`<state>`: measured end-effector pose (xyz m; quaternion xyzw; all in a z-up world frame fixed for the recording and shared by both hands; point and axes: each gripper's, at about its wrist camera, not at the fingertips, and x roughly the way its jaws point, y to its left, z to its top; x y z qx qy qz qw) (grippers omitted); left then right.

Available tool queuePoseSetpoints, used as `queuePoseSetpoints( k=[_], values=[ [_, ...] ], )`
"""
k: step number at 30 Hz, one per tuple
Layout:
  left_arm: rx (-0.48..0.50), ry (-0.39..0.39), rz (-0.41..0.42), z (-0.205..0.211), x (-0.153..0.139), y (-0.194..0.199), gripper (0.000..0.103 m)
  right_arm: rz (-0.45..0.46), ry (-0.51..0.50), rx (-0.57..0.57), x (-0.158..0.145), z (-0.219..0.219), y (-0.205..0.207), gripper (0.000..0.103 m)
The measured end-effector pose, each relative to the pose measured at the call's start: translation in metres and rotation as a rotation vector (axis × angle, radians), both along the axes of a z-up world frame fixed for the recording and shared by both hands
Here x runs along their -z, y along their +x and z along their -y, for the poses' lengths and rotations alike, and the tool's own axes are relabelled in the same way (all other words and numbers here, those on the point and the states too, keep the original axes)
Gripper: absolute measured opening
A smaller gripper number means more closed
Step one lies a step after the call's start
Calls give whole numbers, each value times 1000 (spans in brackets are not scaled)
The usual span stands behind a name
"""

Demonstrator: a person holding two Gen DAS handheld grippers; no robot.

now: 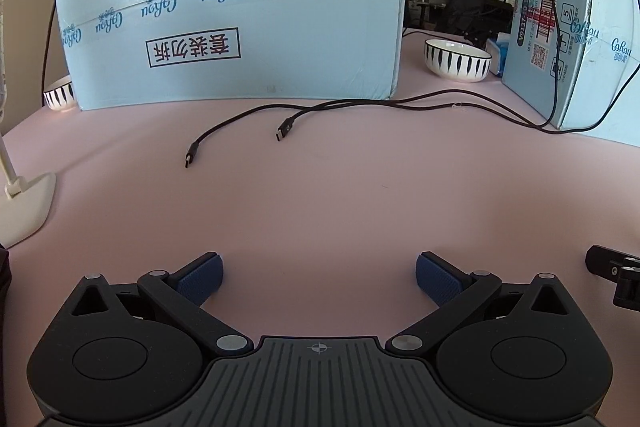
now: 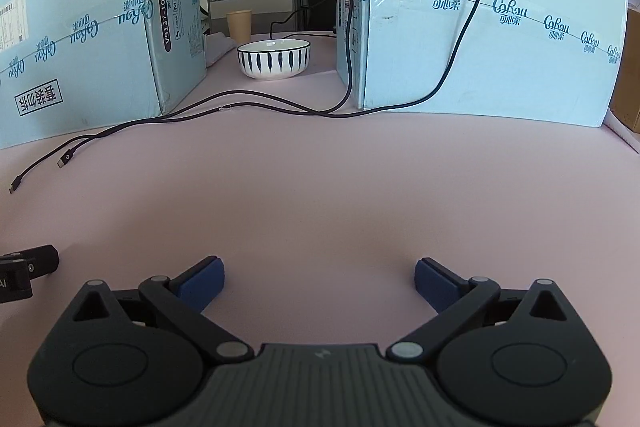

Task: Fold clothes

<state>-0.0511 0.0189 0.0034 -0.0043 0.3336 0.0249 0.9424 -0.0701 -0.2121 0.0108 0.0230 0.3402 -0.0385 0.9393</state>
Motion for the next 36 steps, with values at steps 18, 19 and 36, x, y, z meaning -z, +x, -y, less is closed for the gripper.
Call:
queuePoseSetpoints(
  k=[18,19,36],
  values=[
    [-3,0,0,0,0,1,103,0,-2,-2,0,-1,1,103],
    [-3,0,0,0,0,1,103,0,-2,-3,0,-1,1,103],
    [-5,0,0,0,0,0,103,-2,-8,-2,1,-2,1,103]
  ],
)
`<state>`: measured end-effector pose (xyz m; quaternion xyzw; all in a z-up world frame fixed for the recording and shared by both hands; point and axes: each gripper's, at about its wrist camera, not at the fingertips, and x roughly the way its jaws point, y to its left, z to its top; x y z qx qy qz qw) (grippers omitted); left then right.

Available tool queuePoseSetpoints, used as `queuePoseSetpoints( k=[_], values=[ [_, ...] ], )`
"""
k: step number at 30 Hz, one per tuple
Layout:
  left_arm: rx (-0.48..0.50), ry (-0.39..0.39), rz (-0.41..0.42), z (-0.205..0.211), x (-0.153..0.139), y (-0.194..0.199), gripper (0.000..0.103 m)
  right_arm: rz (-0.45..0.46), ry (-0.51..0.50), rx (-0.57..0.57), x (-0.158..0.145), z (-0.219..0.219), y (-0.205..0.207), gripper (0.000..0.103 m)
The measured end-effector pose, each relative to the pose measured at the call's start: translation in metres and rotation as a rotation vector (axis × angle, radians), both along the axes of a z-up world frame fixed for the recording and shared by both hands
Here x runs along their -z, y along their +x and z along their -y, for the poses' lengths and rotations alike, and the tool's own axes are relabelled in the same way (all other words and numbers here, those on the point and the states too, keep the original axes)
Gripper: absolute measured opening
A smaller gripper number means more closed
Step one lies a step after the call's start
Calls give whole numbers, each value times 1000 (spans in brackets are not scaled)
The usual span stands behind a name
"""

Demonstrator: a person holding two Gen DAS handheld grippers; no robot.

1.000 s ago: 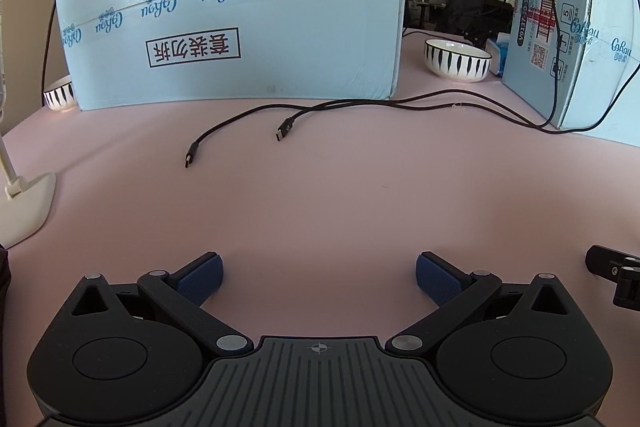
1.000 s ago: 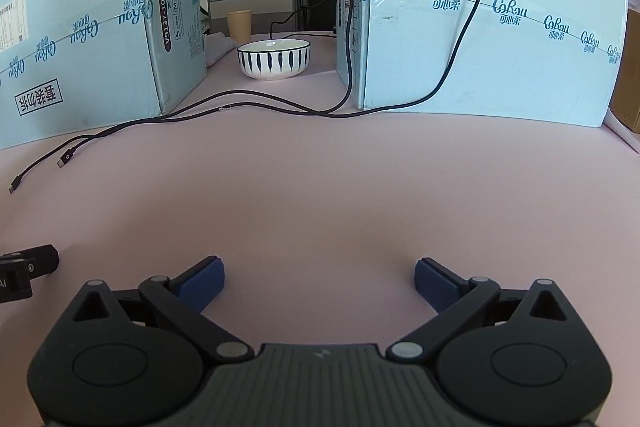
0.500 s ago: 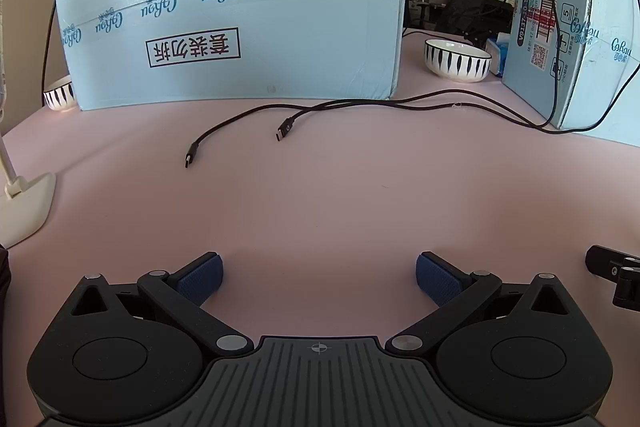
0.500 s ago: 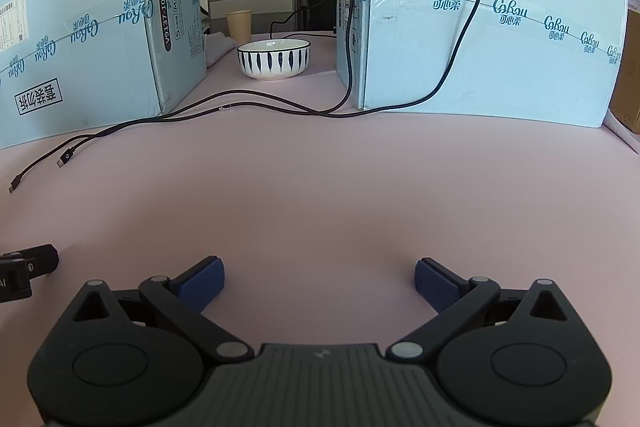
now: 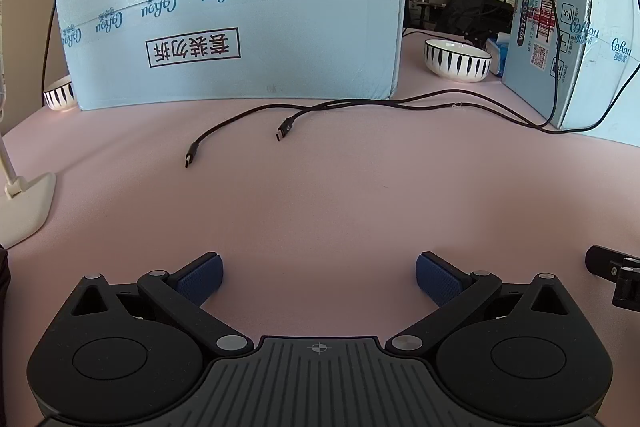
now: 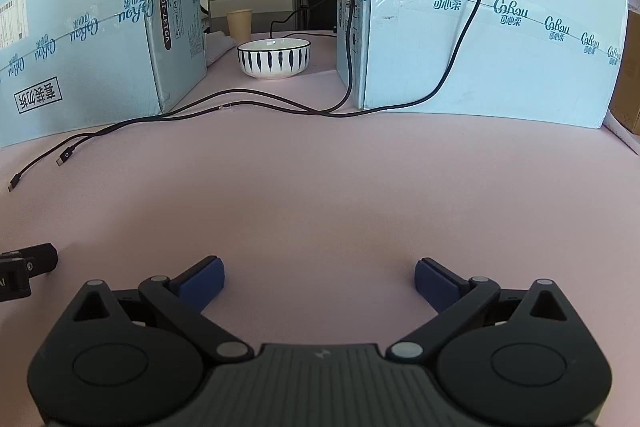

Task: Fold clothes

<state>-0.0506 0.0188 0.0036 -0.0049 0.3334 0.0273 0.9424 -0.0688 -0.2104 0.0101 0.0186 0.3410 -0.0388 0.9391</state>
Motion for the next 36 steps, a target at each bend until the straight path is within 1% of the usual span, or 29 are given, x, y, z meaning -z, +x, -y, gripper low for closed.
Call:
queuePoseSetpoints(
  k=[16,22,36],
  values=[
    [0,0,0,-2,0,0,103,-2,-4,0,-1,0,-1,103],
    [1,0,0,-1,0,1,103,-1,-8,3,0,-9,0,103],
    [0,-15,3,-3,0,0,103,-2,-5,1,0,-4,-1,103]
  ],
)
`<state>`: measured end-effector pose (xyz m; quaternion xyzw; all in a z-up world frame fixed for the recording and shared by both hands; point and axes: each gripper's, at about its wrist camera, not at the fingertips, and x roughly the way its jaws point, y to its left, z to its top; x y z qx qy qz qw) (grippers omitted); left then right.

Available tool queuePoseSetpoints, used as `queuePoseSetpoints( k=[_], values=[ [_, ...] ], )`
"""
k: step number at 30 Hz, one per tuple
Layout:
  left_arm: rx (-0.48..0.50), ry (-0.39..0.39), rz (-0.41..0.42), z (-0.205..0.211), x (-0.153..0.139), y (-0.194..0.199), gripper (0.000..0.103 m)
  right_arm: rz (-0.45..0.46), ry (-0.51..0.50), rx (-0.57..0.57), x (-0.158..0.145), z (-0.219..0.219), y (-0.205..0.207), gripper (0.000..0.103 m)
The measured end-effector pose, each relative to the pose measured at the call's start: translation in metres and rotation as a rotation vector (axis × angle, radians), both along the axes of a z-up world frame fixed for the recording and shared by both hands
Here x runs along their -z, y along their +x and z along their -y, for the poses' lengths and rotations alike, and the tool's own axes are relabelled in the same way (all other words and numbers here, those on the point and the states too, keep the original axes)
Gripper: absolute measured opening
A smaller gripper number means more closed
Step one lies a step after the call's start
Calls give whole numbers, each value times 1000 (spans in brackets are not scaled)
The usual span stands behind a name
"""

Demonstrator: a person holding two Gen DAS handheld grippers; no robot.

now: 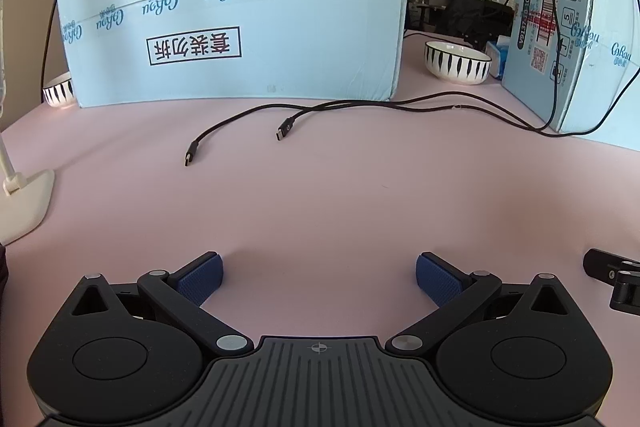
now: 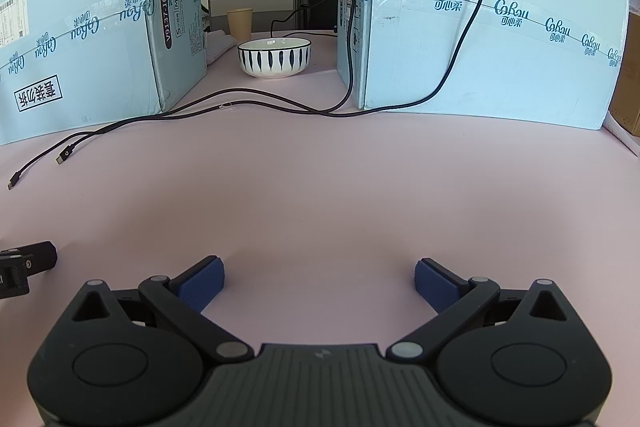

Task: Fold clothes

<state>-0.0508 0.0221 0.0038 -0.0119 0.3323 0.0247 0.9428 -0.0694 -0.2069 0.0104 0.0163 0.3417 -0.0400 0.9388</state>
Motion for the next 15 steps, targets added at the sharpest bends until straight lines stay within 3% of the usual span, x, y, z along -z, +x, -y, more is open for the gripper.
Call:
queuePoseSetpoints(
  k=[15],
  values=[
    [0,-3,1,1,0,0,103,0,0,0,0,0,0,103]
  ],
)
